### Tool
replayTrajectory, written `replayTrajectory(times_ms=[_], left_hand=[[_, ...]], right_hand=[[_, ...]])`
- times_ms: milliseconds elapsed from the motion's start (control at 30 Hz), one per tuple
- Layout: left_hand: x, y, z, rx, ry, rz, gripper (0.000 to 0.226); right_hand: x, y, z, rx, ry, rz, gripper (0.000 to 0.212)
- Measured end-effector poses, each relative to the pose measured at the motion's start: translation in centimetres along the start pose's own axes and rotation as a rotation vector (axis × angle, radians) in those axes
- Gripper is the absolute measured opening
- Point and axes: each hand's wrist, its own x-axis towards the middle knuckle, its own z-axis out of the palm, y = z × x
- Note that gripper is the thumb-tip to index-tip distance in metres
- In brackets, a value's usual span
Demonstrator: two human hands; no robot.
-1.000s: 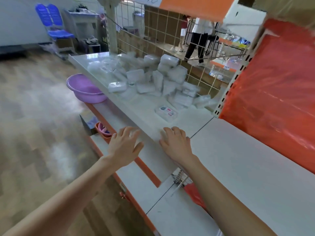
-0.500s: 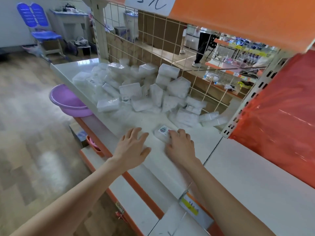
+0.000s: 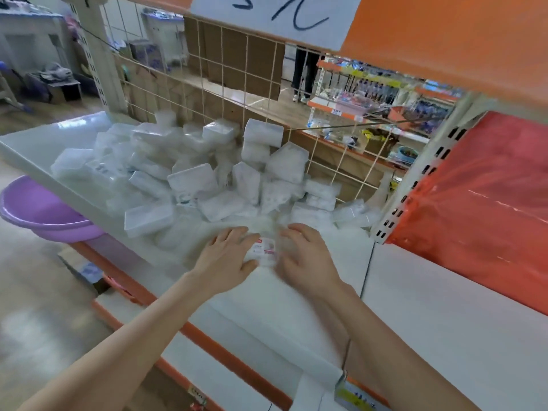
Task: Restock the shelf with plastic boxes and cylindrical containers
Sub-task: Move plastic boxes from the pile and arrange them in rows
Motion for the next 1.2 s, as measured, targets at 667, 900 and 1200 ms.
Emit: replayTrajectory(times_ms=[667,900,1200], left_hand=[[2.8,-3.1,-3.4,-0.136,0.038,0.355,0.048],[3.6,-0.3,-3.3,-0.261,0.119,0.393,0.059],[3.4,2.2,-2.8,-0.354,0.134,0.374,0.075]], right_hand=[[2.9,-0.1,1.5,-0.207,0.274,0.602,0.03],[1.2,-2.4,-1.3,0.947,0.792,0.961,0.024],[-0.4,-3.9,-0.5,1.512,0.681,0.909,0.027]])
